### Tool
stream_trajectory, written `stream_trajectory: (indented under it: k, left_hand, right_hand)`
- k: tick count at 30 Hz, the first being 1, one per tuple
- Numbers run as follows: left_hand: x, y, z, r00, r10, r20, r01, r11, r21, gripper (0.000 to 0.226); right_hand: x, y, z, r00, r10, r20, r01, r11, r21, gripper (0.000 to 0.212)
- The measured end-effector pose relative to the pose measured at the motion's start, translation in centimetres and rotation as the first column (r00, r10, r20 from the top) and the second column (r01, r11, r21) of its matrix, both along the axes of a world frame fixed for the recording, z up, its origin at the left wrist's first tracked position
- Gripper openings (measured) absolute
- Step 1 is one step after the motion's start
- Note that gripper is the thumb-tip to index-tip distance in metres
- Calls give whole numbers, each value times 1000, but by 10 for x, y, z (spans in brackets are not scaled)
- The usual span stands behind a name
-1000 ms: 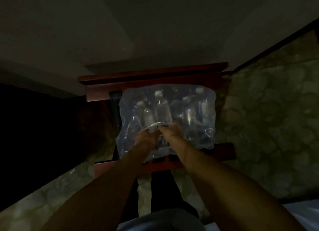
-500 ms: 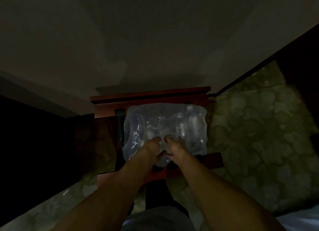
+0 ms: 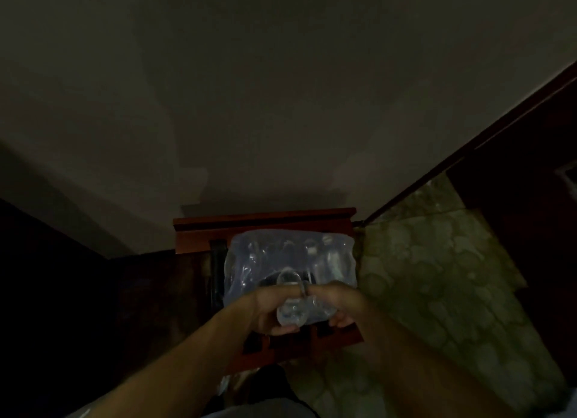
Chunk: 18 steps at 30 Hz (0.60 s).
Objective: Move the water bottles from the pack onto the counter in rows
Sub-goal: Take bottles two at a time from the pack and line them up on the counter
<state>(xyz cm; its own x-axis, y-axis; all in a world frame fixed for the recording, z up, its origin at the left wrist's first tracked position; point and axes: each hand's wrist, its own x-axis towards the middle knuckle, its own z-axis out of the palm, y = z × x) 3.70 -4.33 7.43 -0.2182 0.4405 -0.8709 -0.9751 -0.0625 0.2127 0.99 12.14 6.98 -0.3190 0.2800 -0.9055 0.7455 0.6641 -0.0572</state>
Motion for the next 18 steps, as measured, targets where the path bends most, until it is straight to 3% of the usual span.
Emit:
stream_trajectory:
  k: [4, 7, 10, 14, 18]
  left_hand:
    - [9, 2, 11, 999, -51, -1, 51, 999, -16, 29]
    - [17, 10, 28, 988, -146, -55, 145, 989, -23, 17]
    - [22, 18, 47, 995, -85, -45, 88, 994, 61, 7]
    - [23, 17, 78, 989, 85, -121, -53, 968, 246, 19]
    - [22, 14, 114, 928, 116, -355, -29, 970, 242, 10]
  right_hand:
    - [12, 5, 30, 999, 24, -36, -23, 1000, 21, 70]
    - [23, 15, 58, 992, -99, -75, 98, 995, -14, 52]
    - [34, 30, 88, 966, -232, -111, 221, 970, -106, 48]
    - [50, 51, 116, 851, -501, -155, 432, 838, -333, 54]
    - [57, 50, 134, 733, -643, -221, 437, 695, -571, 64]
